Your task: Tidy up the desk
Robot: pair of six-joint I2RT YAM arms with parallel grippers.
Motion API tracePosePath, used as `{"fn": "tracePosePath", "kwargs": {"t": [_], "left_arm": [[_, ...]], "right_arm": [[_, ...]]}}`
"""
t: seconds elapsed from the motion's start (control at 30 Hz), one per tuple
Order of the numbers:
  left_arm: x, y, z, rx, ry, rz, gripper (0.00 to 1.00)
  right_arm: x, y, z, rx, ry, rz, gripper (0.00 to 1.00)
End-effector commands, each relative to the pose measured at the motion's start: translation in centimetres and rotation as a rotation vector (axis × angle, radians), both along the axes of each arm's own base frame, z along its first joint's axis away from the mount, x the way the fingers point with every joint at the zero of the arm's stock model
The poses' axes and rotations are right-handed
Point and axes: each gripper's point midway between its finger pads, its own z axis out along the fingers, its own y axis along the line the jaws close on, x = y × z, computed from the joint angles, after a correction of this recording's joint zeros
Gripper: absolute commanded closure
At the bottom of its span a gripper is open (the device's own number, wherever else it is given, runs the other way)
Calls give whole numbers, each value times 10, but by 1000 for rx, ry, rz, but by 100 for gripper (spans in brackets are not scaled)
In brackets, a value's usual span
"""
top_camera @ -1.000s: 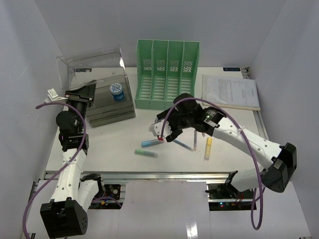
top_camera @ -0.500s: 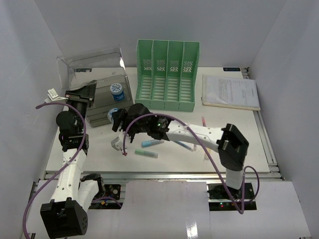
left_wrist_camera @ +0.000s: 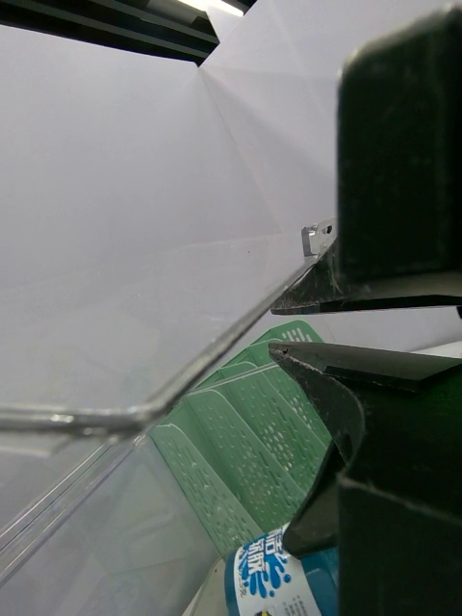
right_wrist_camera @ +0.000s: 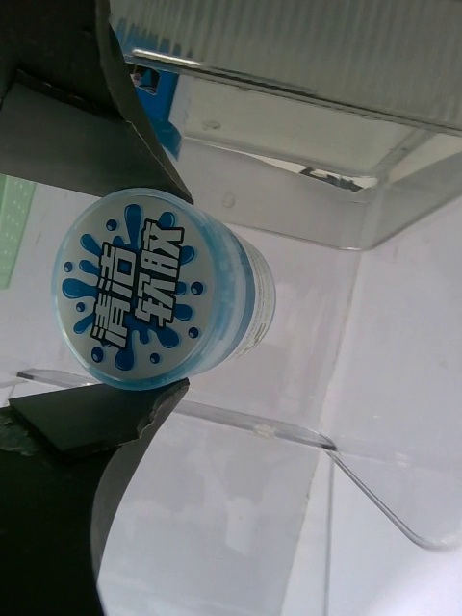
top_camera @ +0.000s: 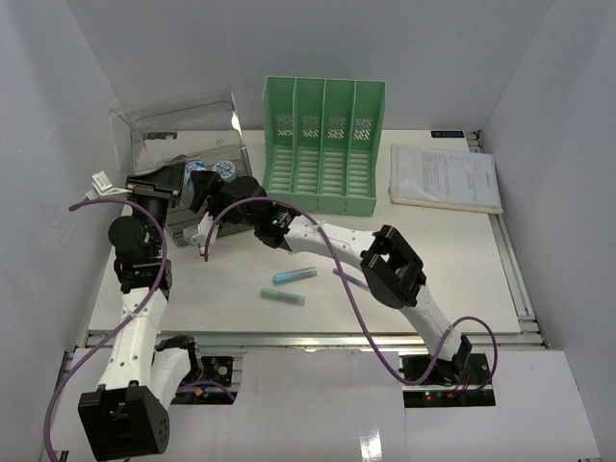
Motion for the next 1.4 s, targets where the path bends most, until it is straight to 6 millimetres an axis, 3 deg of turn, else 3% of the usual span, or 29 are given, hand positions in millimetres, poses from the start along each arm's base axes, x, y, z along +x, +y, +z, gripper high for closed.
{"fn": "tracePosePath", "kwargs": {"t": [0.0,0.17,0.6,0.73,0.83,0.9,1.0,1.07,1.13,1.2,1.23,1.3,1.37], "left_arm": [[-4,-1,6,19,-33,-5,71],[-5,-1,5,18,-32,-6,71],[-3,-2,8,21,-26,-12,72],[-3,-3,7,31,-20,-13,72],[-3,-3,1,38,-7,-12,72],[-5,-4,-3,44,1,-13,72],[-8,-4,-22,37,40,-14,72],[-12,-3,-34,13,73,-13,71],[-12,1,-65,-38,168,5,66],[-11,7,-98,-113,301,32,59],[-10,9,-114,-141,366,42,54],[-11,9,-156,-206,538,53,44],[-14,6,-188,-246,664,44,43]], "right_arm": [[10,-8,72,178,-111,-15,36],[13,-10,64,166,-101,-27,15],[-12,-30,74,162,-22,25,7],[-44,-55,73,78,115,81,8],[-81,-86,31,-159,335,139,13],[-116,-120,3,-321,501,183,17],[-159,-169,-33,-452,728,182,22],[-175,-198,-31,-442,784,159,24],[-190,-227,-55,-458,898,115,25],[-189,-254,-44,-382,971,76,24],[-194,-257,-50,-385,1007,76,24],[-176,-285,-34,-281,1044,15,23],[-163,-300,-25,-211,1076,-26,23]]}}
